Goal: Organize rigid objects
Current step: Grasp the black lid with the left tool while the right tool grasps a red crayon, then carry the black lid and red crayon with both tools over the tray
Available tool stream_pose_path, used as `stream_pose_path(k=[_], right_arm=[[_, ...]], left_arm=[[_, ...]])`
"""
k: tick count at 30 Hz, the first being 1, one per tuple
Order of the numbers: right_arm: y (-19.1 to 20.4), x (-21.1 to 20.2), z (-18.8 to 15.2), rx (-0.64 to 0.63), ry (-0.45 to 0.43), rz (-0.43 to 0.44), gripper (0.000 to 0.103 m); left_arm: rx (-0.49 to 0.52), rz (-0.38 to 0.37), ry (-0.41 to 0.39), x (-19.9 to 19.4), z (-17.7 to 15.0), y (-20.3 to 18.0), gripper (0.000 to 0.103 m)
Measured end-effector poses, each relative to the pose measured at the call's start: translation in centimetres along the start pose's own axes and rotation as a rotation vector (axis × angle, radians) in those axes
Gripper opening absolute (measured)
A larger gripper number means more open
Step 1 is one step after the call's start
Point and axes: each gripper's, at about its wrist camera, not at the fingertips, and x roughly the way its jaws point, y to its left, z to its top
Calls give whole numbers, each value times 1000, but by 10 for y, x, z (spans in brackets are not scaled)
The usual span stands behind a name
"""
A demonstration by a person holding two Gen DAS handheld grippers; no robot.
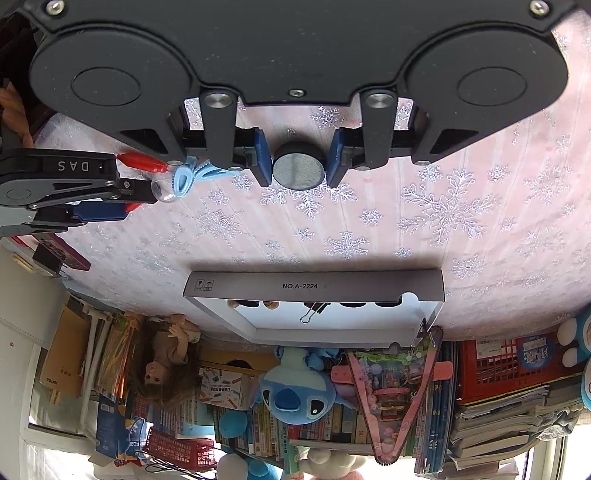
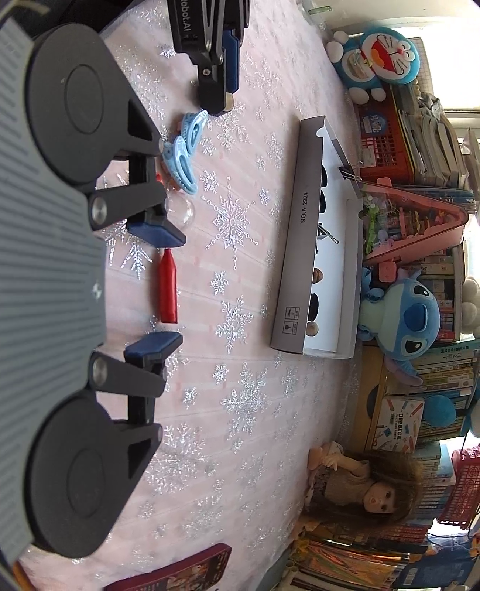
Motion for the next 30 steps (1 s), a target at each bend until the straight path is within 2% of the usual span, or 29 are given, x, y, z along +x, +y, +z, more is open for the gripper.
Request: stream_pose_path(k=[8, 9, 10, 11, 21, 30], right_arm=[[2, 0, -3, -16, -16, -4, 65], [2, 0, -3, -14, -18, 0, 61], [2, -1, -3, -13, -20, 6, 52], [2, -1, -3, -12, -23, 5, 50], [-3, -1, 12, 7, -54, 9, 50], [-11, 9, 41, 28, -103, -5, 50]], left_arm=[[-9, 4, 1, 3, 1, 1, 30], [-12, 4, 0, 4, 2, 1, 30], [-16, 6, 0, 4, 2, 1, 30], [-20, 10, -2, 4, 3, 2, 30], [-39, 49, -23, 9, 20, 5, 30], [-50, 69, -81, 17, 54, 10, 30]])
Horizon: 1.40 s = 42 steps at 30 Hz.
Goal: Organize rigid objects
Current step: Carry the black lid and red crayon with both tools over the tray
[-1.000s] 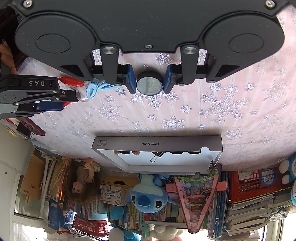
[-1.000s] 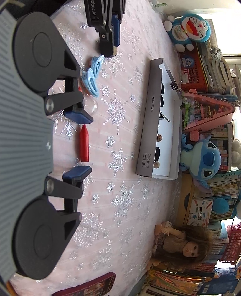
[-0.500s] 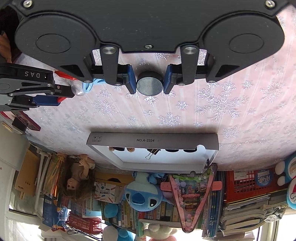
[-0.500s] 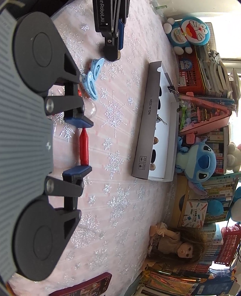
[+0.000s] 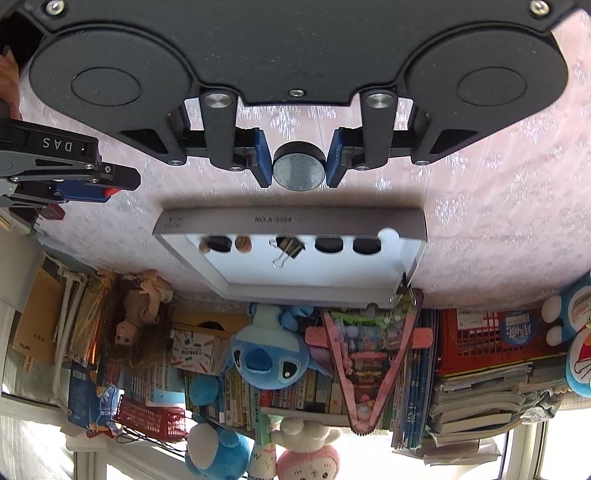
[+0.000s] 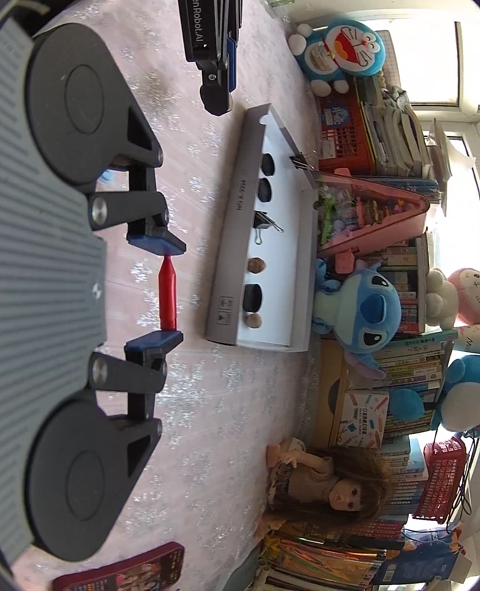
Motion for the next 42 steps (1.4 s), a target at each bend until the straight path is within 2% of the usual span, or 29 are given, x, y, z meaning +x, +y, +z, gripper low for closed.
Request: stream_pose_path(k=[14, 21, 27, 32, 37, 42], right_arm=[[-7, 26, 39, -2, -45, -21, 50], [-22, 52, 65, 16, -34, -3, 50], [-41, 81, 89, 86, 13, 47, 50], [-52, 114, 110, 149, 82, 84, 50], [-54, 148, 121, 213, 165, 115, 50], [-49, 172, 123, 215, 213, 101, 50]], left_arm=[[-11, 31, -69, 31, 58, 6, 30], [-3, 57, -77, 60, 88, 14, 30], [-32, 52, -44, 95, 115, 29, 30], [-68, 58, 33, 132, 129, 45, 30], [-71, 82, 92, 164, 132, 52, 30], [-36, 113, 125, 187, 128, 51, 30]])
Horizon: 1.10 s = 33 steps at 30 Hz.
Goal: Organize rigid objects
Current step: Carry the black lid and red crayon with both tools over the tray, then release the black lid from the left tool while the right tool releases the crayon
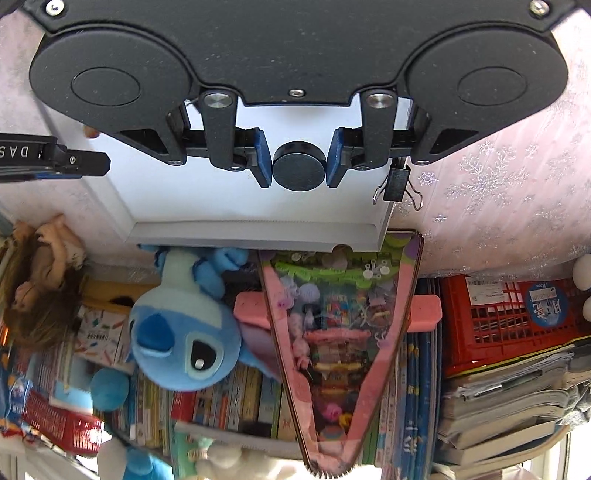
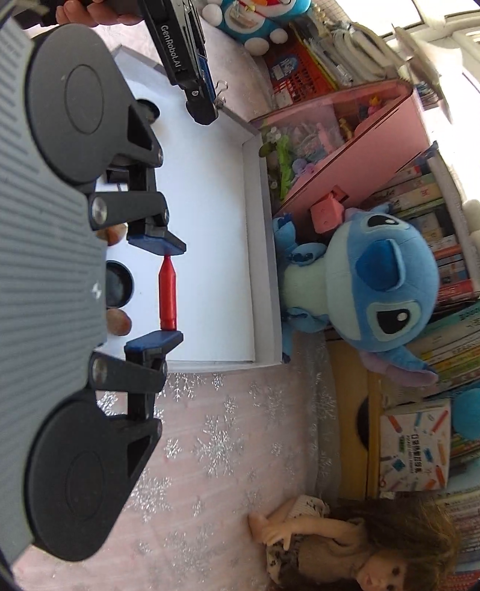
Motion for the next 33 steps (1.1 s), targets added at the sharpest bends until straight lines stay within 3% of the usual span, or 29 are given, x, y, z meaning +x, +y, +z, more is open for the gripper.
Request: stream_pose_path(k=[22, 26, 33], right_arm=[[16, 31, -17, -72, -12, -75, 50], [14, 26, -18, -54, -28, -64, 57], [16, -1, -20, -84, -98, -52, 73]], left_arm=[[44, 39, 31, 35, -21, -17, 30], [46, 36, 29, 31, -20, -17, 30], [45, 5, -37, -1, -18, -17, 62]])
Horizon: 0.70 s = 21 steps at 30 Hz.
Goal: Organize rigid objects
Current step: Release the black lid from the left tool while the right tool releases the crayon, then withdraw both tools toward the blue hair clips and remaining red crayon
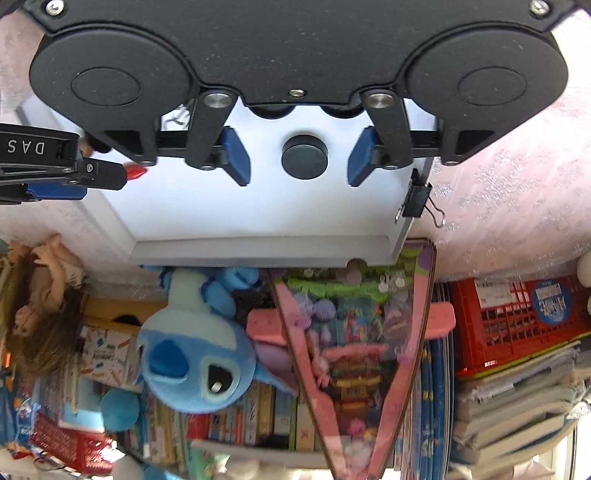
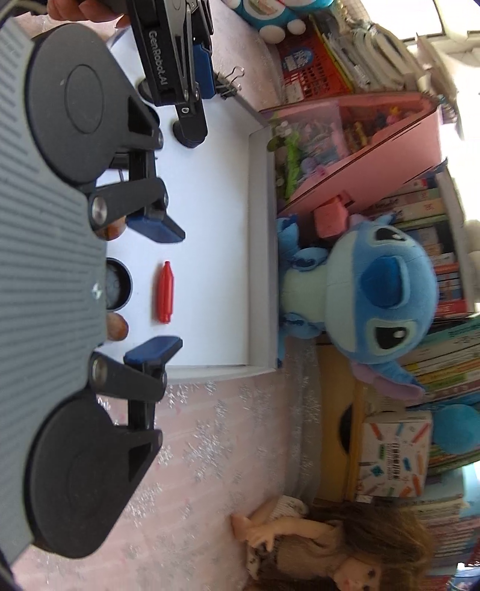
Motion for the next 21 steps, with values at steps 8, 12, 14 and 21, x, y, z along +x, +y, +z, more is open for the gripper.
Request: stream_pose_path(k=[8, 12, 14, 21], right_arm=[[-1, -46, -9, -37, -108, 19, 88], [0, -70, -20, -74, -148, 29, 91], [1, -80, -27, -89, -162, 33, 93], [7, -114, -56, -153, -203, 63, 96]], left_arm=[[5, -62, -86, -56, -7, -6, 84], [8, -92, -110, -81, -18, -11, 86], [16, -102, -120, -93, -26, -14, 86], [53, -145, -141, -131, -56, -24, 87]])
